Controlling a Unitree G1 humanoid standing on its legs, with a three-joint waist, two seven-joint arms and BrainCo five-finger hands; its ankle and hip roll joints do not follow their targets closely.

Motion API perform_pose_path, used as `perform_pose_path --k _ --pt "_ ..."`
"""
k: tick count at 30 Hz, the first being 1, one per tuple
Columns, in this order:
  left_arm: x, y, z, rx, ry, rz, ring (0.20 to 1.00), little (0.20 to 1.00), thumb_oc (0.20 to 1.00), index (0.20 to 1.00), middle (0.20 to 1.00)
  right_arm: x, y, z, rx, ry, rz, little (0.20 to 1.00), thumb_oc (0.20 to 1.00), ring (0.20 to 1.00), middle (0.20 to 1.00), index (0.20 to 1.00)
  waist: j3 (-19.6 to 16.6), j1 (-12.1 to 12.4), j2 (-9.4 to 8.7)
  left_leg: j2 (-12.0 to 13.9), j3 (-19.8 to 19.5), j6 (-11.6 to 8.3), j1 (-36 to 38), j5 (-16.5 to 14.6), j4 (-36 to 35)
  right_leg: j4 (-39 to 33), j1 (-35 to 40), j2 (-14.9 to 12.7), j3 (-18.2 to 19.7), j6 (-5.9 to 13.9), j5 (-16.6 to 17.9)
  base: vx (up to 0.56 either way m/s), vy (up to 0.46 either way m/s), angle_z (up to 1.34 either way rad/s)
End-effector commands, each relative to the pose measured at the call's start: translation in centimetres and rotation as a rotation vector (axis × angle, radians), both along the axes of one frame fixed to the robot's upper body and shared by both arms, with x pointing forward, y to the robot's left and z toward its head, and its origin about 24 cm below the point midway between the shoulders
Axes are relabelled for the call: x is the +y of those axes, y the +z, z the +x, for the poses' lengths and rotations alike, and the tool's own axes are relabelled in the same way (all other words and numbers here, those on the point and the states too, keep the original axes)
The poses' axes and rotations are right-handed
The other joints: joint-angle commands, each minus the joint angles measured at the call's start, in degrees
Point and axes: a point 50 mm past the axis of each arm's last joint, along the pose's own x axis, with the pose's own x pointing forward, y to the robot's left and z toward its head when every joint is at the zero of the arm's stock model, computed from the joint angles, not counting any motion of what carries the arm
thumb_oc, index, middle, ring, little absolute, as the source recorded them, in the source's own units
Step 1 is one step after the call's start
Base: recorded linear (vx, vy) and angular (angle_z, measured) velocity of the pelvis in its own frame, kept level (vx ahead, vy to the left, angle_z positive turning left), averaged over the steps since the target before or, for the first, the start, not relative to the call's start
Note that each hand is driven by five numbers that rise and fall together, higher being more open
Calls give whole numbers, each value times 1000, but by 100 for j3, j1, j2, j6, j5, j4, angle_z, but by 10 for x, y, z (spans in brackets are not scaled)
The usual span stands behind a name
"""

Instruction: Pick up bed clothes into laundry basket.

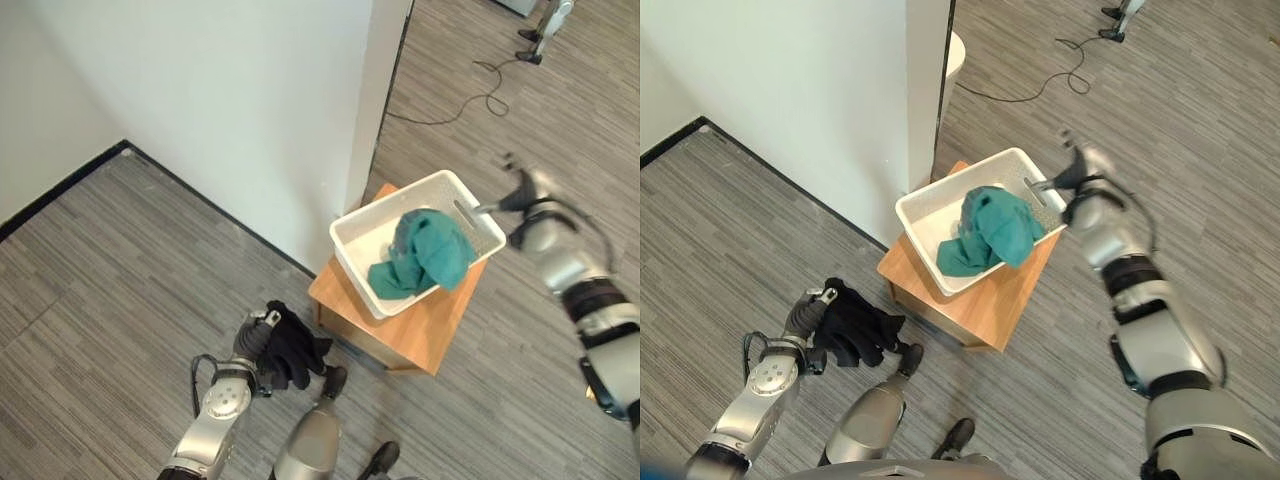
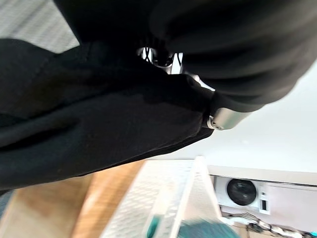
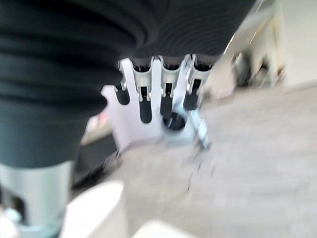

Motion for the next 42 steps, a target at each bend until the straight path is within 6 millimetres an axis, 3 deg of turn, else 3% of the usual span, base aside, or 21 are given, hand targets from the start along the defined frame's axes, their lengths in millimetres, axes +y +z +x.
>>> perform_pose_path --k 1,4,5,6,7,8,11,12,13,15,18,19,20,22,24,27,30,36,42 --pt "-14 39 11 -223 -68 12 200 200 200 200 200 -31 27 -24 -145 -59 -39 1000 1000 1000 1000 1000 -558 -115 180 543 1 -365 633 -626 -268 98 452 -11 -70 135 -242 41 -14 -20" --pt "-18 54 14 -295 -94 41 200 200 200 200 200 -70 4 -48 -100 -166 20 1000 1000 1000 1000 1000 -622 -254 256 533 29 -362 704 -661 -268 98 489 -56 -80 150 -259 7 -18 -16" --pt "-20 60 15 -322 -98 46 200 200 200 200 200 -78 -12 -54 -72 -191 62 1000 1000 1000 1000 1000 -627 -328 305 529 45 -358 719 -668 -268 98 498 -68 -63 152 -264 4 -11 -5" --pt "-20 60 15 -319 -104 50 200 200 200 200 200 -80 -15 -57 -70 -196 66 1000 1000 1000 1000 1000 -631 -291 286 529 44 -358 727 -670 -268 98 506 -68 -64 152 -266 6 -4 -4" --pt "-26 69 18 -357 -128 60 200 200 200 200 200 -85 -49 -65 3 -228 118 1000 1000 1000 1000 1000 -625 -338 357 530 74 -354 768 -689 -268 98 522 -84 -38 162 -278 12 -1 -16" --pt "-38 93 22 -469 -183 81 200 200 200 200 200 -97 -118 -90 177 -323 215 1000 1000 1000 1000 1000 -601 -430 526 524 117 -341 852 -739 -268 98 560 -120 -7 166 -312 0 10 -24" --pt "-48 128 29 -628 -239 220 200 200 200 200 200 -91 -208 -130 477 -409 294 1000 1000 1000 1000 1000 -545 -513 698 517 187 -301 895 -720 -268 98 550 -152 42 172 -298 -20 14 -18" --pt "-48 128 29 -628 -239 220 200 200 200 200 200 -91 -208 -129 477 -409 294 1000 1000 1000 1000 1000 -549 -515 697 516 185 -300 888 -717 -268 98 544 -153 41 172 -297 -21 3 -8" --pt "-53 156 37 -743 -253 328 200 200 200 200 200 -82 -252 -157 634 -459 371 1000 1000 1000 1000 1000 -539 -607 781 521 201 -301 917 -716 -268 98 554 -162 58 163 -306 -7 0 -7" --pt "-62 193 46 -896 -264 432 200 200 200 200 200 -68 -291 -188 805 -500 415 1000 1000 1000 1000 1000 -543 -721 856 526 214 -319 941 -726 -268 98 569 -163 54 171 -341 1 -5 -5" --pt "-79 239 53 -1082 -280 493 200 200 200 200 200 -49 -327 -226 1004 -514 444 1000 1000 1000 1000 1000 -573 -860 896 521 221 -333 949 -716 -268 98 595 -170 50 194 -342 0 0 0" --pt "-79 240 53 -1084 -282 494 200 200 200 200 200 -49 -327 -226 1002 -514 447 1000 1000 1000 1000 1000 -575 -856 889 514 211 -325 919 -685 -268 98 571 -174 41 197 -319 13 -12 3" --pt "-85 266 61 -1163 -249 528 200 200 200 200 200 -39 -344 -252 1109 -537 487 1000 1000 1000 1000 1000 -615 -1001 908 518 235 -328 940 -684 -268 98 582 -170 73 209 -316 -4 3 8" --pt "-95 295 71 -1231 -230 567 200 200 200 200 200 -38 -354 -277 1170 -604 549 1000 1000 1000 1000 1000 -630 -1093 910 511 233 -327 927 -671 -268 98 564 -174 80 233 -292 1 1 6" --pt "-107 319 78 -1276 -220 610 200 200 200 200 200 -32 -361 -291 1227 -622 586 1000 1000 1000 1000 1000 -673 -1192 926 512 246 -324 932 -664 -268 98 555 -172 110 253 -272 -13 29 -7" --pt "-123 346 87 -1312 -206 663 200 200 200 200 200 -26 -366 -298 1251 -630 620 1000 1000 1000 1000 1000 -699 -1265 903 526 294 -320 927 -661 -268 98 524 -176 160 286 -241 -10 32 -7" --pt "-131 377 102 -1301 -151 834 200 200 200 200 200 -22 -363 -277 1202 -587 636 1000 1000 1000 1000 1000 -710 -1375 892 563 395 -325 925 -665 -268 98 444 -175 264 320 -175 -4 39 -18" --pt "-125 411 116 -1255 -10 1006 200 200 200 200 200 -13 -354 -236 1096 -508 665 1000 1000 1000 1000 1000 -701 -1533 887 616 600 -330 927 -683 -268 98 279 -173 447 375 -51 7 50 -24" --pt "-122 446 116 -1232 114 1124 200 200 200 200 200 -16 -352 -232 1097 -520 660 1000 1000 1000 1000 1000 -758 -1629 888 640 736 -342 888 -678 -268 98 121 -202 536 426 75 13 74 -15"
